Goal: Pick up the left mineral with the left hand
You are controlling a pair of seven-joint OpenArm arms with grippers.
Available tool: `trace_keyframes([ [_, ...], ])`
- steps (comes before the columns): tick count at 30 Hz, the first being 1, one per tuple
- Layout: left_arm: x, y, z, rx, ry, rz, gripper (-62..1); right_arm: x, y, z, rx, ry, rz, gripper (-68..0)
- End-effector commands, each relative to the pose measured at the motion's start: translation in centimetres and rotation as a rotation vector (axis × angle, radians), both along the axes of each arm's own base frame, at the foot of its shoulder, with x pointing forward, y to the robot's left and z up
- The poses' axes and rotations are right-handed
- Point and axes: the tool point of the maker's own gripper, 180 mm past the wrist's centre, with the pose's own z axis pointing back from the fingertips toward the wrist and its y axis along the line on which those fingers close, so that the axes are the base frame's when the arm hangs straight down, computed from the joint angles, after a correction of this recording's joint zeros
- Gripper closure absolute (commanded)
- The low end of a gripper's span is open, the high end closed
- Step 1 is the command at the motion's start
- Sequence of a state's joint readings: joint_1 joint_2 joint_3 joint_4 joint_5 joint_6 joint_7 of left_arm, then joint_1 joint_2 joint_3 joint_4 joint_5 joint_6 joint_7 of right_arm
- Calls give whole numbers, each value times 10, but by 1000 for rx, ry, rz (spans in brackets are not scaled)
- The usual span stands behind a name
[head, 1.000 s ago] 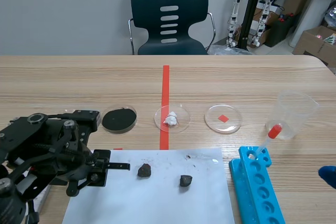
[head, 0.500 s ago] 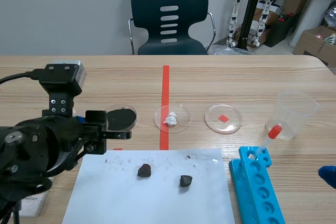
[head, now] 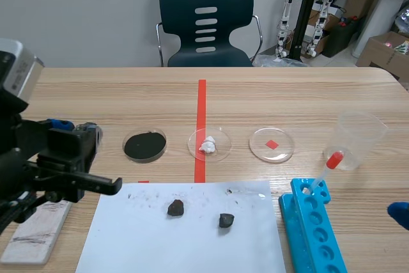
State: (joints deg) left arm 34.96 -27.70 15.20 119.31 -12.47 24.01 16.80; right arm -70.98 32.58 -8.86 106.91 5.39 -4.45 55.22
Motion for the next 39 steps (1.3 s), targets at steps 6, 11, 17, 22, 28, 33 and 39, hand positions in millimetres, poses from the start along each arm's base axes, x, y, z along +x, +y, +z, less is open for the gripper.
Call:
trace_keyframes([
  [6,-24,1,30,43,-129,-50,-130,4,2,10,18,-36,6,-679],
  [11,-42,-5,34,42,-166,-109,-130,4,2,10,18,-36,6,-679],
  [17,-57,-11,34,24,-167,-149,-130,4,2,10,18,-36,6,-679],
  [22,-63,-12,30,24,-146,-157,-130,4,2,10,18,-36,6,-679],
  [28,-68,-20,29,4,-135,-199,-130,4,2,10,18,-36,6,-679],
  [33,-68,-20,29,5,-138,-198,-130,4,2,10,18,-36,6,-679],
  [39,-68,-20,29,5,-138,-199,-130,4,2,10,18,-36,6,-679],
])
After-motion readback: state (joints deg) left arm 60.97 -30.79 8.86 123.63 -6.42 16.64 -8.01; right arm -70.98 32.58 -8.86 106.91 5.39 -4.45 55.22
